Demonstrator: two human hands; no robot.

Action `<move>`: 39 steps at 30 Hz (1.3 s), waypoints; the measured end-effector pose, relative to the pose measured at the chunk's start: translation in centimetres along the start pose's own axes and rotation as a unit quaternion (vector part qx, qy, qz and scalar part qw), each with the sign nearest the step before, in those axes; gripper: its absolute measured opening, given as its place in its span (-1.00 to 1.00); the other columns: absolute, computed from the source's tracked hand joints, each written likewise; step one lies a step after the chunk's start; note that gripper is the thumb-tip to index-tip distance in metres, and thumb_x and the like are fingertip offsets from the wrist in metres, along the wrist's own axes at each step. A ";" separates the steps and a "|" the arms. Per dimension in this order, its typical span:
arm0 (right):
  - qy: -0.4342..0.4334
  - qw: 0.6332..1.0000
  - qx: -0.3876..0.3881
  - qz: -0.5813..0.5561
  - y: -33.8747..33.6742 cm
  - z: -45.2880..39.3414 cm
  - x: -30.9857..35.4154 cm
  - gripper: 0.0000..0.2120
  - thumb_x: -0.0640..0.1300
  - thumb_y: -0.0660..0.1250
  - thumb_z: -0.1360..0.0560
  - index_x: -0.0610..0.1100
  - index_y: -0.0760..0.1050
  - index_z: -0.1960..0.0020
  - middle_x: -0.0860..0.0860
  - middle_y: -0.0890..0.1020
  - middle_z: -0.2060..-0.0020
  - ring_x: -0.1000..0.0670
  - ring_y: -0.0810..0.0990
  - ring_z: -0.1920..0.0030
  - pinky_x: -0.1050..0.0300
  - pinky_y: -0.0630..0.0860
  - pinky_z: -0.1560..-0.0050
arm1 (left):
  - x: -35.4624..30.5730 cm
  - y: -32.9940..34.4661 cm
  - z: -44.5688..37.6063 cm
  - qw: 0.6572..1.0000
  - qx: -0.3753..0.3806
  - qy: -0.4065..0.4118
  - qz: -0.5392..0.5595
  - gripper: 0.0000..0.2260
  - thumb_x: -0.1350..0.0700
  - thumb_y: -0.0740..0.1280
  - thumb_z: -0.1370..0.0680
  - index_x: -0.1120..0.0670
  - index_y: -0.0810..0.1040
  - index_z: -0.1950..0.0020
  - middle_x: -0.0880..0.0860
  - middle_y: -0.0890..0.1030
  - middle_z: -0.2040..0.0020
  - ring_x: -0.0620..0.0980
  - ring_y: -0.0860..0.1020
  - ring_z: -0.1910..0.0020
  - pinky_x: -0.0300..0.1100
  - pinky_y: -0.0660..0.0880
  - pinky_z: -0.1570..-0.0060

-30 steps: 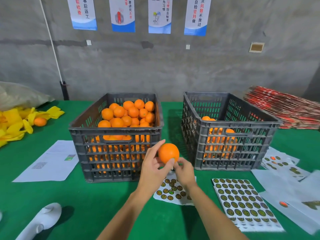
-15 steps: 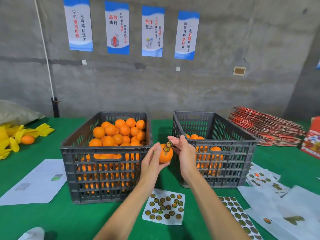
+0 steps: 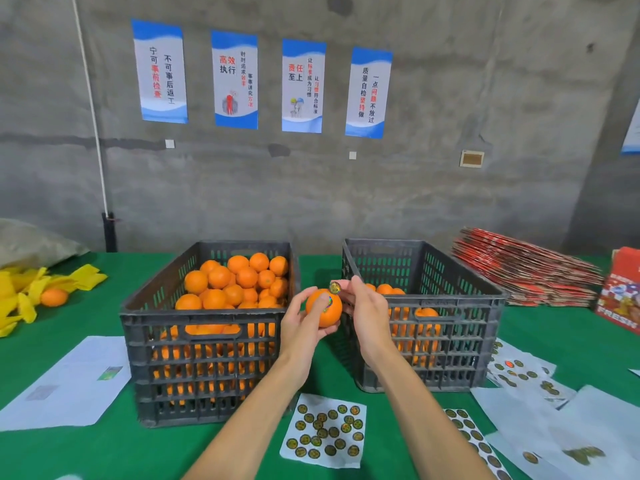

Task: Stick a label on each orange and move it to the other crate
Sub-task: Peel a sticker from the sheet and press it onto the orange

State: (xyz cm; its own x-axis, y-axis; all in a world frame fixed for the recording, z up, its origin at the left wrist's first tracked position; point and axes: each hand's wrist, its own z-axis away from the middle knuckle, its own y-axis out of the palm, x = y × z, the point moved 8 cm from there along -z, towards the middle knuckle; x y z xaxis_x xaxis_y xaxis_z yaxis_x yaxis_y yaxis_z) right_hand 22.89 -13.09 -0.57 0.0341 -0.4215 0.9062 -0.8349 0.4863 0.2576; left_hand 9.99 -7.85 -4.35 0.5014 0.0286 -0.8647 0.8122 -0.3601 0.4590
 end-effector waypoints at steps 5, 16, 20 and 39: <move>-0.003 1.000 0.022 -0.014 0.2 0.2 0.4 -0.82 -0.06 0.31 -0.66 -0.10 0.64 -0.12 -0.07 0.73 -0.05 -0.10 0.70 -0.13 -0.01 0.65 -0.12 | 0.2 -0.4 -0.3 1.000 -0.006 -0.008 0.028 -0.80 0.00 0.41 -0.62 0.02 0.63 -0.21 0.21 0.57 -0.21 0.12 0.73 0.12 0.06 0.67 0.07; -0.064 0.991 0.069 0.094 2.0 -0.7 2.7 -0.26 0.06 0.57 -0.44 0.12 0.29 -0.51 0.03 0.65 -0.17 0.06 0.68 -0.11 0.03 0.68 -0.08 | -2.3 1.5 -2.8 0.998 0.043 0.027 0.030 -0.82 0.03 0.31 -0.68 -0.02 0.61 -0.26 0.08 0.68 -0.20 0.15 0.69 -0.15 0.16 0.65 -0.08; -0.066 0.992 0.064 0.087 1.6 -2.8 3.4 -0.28 -0.04 0.57 -0.46 0.06 0.27 -0.50 0.02 0.66 -0.16 0.10 0.70 -0.06 0.09 0.68 -0.03 | -3.4 2.7 -4.3 0.996 0.085 0.006 0.037 -0.74 0.05 0.24 -0.72 0.03 0.54 -0.38 0.10 0.64 -0.28 0.15 0.67 -0.20 0.11 0.65 -0.08; -0.106 0.901 -0.140 0.397 -8.2 -12.2 2.2 -0.31 -0.18 0.33 -0.63 0.00 0.05 -0.62 0.02 0.47 -0.28 0.03 0.46 -0.06 -0.02 0.47 -0.05 | -7.9 -14.4 -19.4 0.812 -0.044 0.011 -0.582 -0.60 0.02 0.39 -0.64 0.22 0.52 -0.40 0.19 0.55 -0.37 0.17 0.52 -0.33 0.00 0.45 -0.27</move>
State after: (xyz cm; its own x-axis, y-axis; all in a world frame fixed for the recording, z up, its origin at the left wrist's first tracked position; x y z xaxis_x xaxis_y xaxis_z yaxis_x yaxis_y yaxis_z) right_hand 36.52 -8.68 3.42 -0.6431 0.0217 0.7655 -0.3774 0.8608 -0.3414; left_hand 0.11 15.26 -0.21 -0.6171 0.3181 -0.7198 0.7571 -0.0093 -0.6532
